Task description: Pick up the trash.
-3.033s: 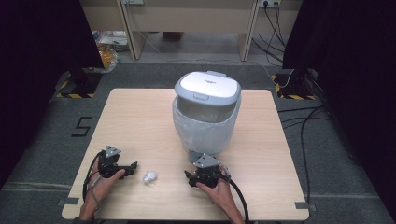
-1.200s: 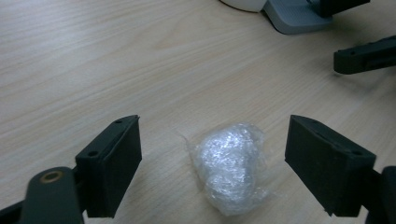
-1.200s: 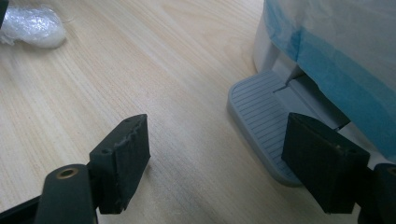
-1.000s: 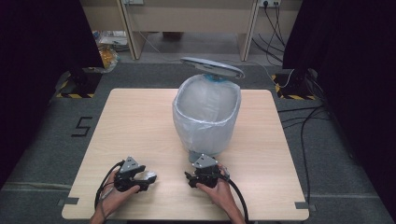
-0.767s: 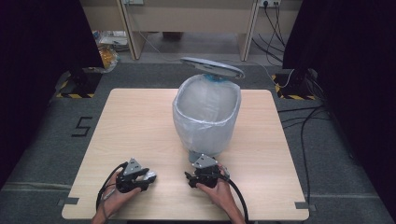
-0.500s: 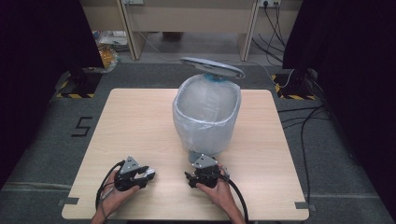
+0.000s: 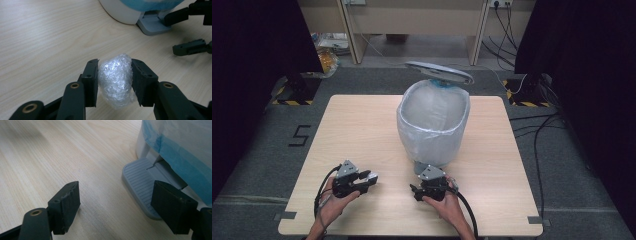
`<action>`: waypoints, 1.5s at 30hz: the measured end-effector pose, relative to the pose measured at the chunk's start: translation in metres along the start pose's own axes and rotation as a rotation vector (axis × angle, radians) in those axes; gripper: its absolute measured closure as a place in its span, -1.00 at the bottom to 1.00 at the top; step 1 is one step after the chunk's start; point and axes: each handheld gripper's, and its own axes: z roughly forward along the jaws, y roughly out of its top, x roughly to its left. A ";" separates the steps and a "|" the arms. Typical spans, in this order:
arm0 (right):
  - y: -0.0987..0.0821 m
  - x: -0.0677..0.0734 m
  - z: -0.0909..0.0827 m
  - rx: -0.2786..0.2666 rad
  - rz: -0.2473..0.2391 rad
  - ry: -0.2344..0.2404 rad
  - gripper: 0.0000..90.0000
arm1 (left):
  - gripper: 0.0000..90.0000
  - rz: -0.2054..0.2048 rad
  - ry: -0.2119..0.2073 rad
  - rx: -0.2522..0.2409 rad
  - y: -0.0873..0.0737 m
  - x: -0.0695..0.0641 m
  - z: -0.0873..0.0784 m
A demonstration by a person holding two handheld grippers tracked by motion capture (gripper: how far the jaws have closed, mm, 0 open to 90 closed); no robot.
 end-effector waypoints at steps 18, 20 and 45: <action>0.000 -0.001 0.000 -0.001 0.000 0.004 -0.49 | 0.30 -0.035 0.011 -0.074 0.031 0.015 -0.009; 0.000 -0.001 0.000 -0.002 0.001 0.005 -0.49 | 0.30 -0.035 0.011 -0.079 0.034 0.016 -0.009; 0.000 -0.001 0.000 -0.002 -0.001 0.008 -0.49 | 0.30 -0.018 -0.004 -0.161 0.087 0.024 -0.018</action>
